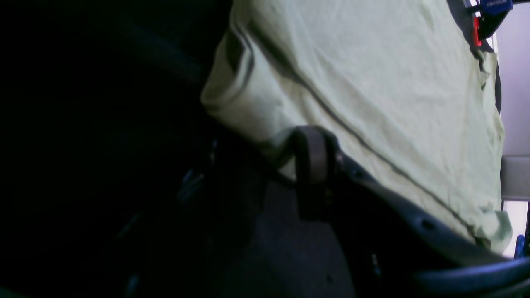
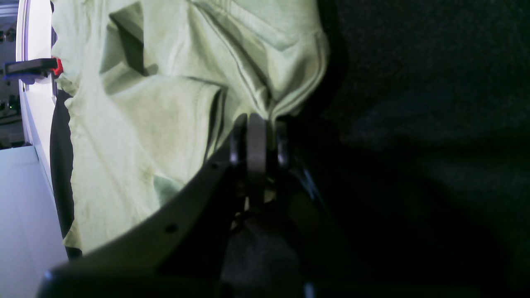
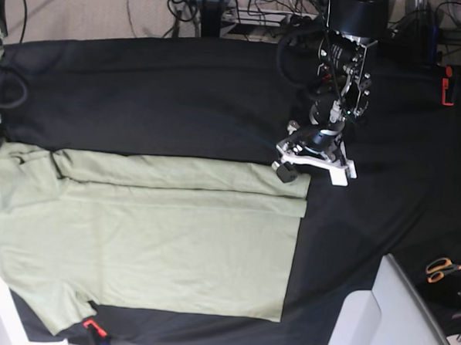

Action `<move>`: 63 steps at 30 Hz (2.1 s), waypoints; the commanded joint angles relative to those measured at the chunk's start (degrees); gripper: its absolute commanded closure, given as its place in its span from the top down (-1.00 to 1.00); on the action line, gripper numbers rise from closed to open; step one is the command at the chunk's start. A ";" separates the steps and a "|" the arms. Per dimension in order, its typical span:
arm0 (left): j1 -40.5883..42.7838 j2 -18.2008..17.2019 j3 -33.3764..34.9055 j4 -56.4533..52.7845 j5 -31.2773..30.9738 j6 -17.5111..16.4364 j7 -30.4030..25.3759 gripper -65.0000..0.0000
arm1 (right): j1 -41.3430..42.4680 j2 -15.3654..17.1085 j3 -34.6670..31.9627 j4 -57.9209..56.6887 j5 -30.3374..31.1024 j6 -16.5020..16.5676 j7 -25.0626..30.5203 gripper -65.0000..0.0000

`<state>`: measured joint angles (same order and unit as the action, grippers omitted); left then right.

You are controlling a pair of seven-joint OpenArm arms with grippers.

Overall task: Fold the T-shirt properly
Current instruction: 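Pull the folded edge back toward the robot base with the left gripper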

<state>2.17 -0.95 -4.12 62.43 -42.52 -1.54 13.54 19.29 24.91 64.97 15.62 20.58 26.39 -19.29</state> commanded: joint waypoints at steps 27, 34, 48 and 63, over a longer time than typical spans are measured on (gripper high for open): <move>-5.47 3.19 -7.00 -9.82 0.90 2.11 1.89 -1.00 | -0.43 1.51 -0.22 0.43 -0.49 -0.15 -0.10 -1.00; -0.64 3.19 -7.53 -0.32 0.63 2.11 6.02 -1.00 | -1.84 1.69 -0.22 6.14 -0.58 -0.06 -2.12 -1.00; 15.01 2.84 -7.62 22.36 0.90 2.11 12.44 -1.00 | -8.78 0.02 0.22 25.39 -0.31 0.03 -16.97 -1.00; 29.34 -1.91 -7.79 33.35 0.98 2.11 13.67 -1.00 | -22.15 -12.73 0.48 51.77 -0.23 3.72 -27.44 -1.00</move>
<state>31.09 -2.74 -11.88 94.67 -41.15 0.95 27.90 -3.03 10.72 65.23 66.48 19.92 30.00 -47.27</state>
